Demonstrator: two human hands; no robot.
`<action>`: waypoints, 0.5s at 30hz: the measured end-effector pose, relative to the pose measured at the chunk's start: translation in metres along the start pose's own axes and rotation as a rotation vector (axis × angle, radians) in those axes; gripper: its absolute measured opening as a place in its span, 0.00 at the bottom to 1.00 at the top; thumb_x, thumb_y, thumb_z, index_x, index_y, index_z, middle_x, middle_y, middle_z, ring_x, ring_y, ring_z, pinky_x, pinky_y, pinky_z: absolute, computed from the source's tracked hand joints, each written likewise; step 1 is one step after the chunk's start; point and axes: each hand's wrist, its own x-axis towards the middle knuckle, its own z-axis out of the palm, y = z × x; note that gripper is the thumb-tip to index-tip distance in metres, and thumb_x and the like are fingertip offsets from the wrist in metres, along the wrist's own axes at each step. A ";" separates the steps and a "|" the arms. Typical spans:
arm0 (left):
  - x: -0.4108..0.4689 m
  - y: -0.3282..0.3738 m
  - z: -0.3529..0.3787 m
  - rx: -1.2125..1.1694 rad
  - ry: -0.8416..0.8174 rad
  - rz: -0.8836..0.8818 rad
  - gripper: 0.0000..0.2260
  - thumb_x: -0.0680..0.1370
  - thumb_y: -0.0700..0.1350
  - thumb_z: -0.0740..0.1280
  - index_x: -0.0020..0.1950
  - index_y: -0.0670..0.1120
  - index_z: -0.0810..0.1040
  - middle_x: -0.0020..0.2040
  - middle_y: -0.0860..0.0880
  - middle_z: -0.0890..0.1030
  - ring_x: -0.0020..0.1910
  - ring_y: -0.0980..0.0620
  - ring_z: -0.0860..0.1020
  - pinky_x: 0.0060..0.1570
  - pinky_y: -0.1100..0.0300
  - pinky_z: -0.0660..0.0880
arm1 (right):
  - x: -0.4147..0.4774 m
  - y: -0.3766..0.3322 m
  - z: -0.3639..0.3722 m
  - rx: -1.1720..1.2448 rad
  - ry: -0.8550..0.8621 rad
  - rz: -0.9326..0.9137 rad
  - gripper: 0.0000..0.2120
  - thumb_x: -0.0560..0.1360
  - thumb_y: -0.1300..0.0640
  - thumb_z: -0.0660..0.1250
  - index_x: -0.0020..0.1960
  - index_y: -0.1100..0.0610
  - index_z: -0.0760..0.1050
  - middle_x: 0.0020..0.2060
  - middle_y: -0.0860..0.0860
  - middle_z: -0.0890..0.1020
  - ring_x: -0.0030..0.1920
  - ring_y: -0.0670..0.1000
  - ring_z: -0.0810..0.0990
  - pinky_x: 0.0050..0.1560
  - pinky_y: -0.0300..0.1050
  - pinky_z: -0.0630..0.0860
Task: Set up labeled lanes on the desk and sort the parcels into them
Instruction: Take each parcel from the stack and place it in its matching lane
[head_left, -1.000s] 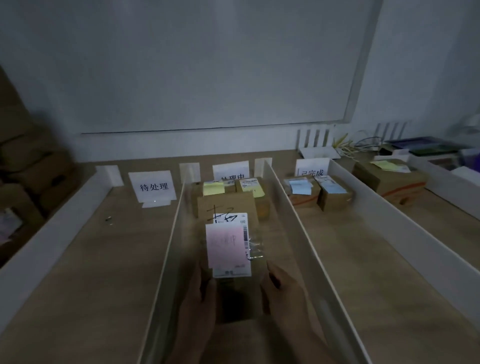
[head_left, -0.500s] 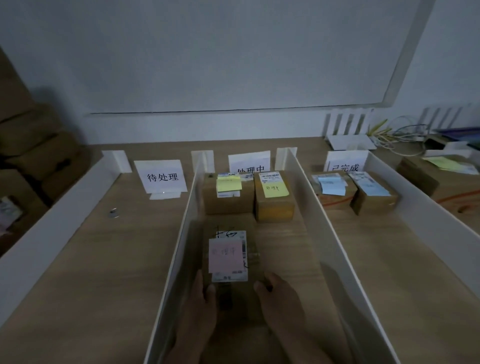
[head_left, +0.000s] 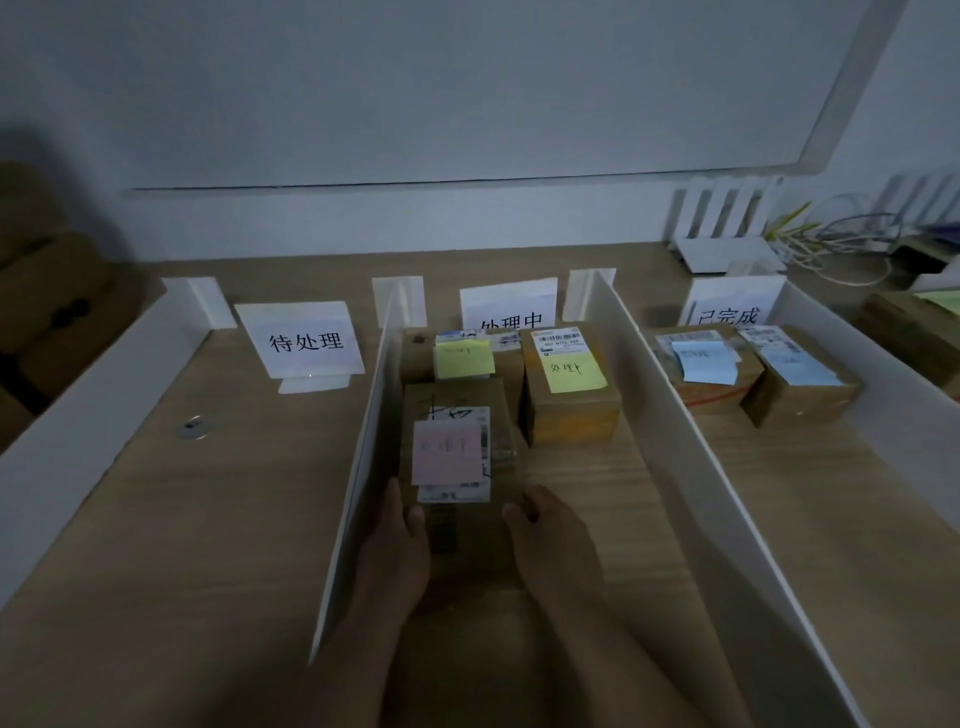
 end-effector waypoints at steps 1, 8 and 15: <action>0.003 0.001 0.000 0.003 0.002 -0.002 0.24 0.83 0.48 0.52 0.78 0.54 0.46 0.74 0.46 0.63 0.71 0.45 0.65 0.68 0.47 0.65 | 0.003 -0.001 0.001 -0.003 0.003 0.004 0.17 0.80 0.49 0.58 0.68 0.47 0.69 0.61 0.48 0.77 0.60 0.51 0.75 0.52 0.44 0.68; 0.019 0.007 -0.003 0.032 0.017 -0.011 0.24 0.83 0.48 0.51 0.78 0.54 0.47 0.75 0.46 0.62 0.71 0.44 0.64 0.67 0.49 0.65 | 0.016 -0.008 0.002 0.018 -0.005 0.027 0.17 0.80 0.49 0.58 0.68 0.47 0.69 0.62 0.49 0.77 0.61 0.52 0.74 0.51 0.44 0.67; 0.013 0.015 -0.003 0.056 0.040 -0.040 0.24 0.83 0.47 0.51 0.78 0.52 0.47 0.75 0.44 0.61 0.71 0.43 0.64 0.67 0.48 0.64 | 0.017 -0.008 -0.002 -0.014 -0.041 0.009 0.18 0.80 0.46 0.57 0.68 0.49 0.69 0.60 0.50 0.77 0.60 0.52 0.75 0.54 0.46 0.70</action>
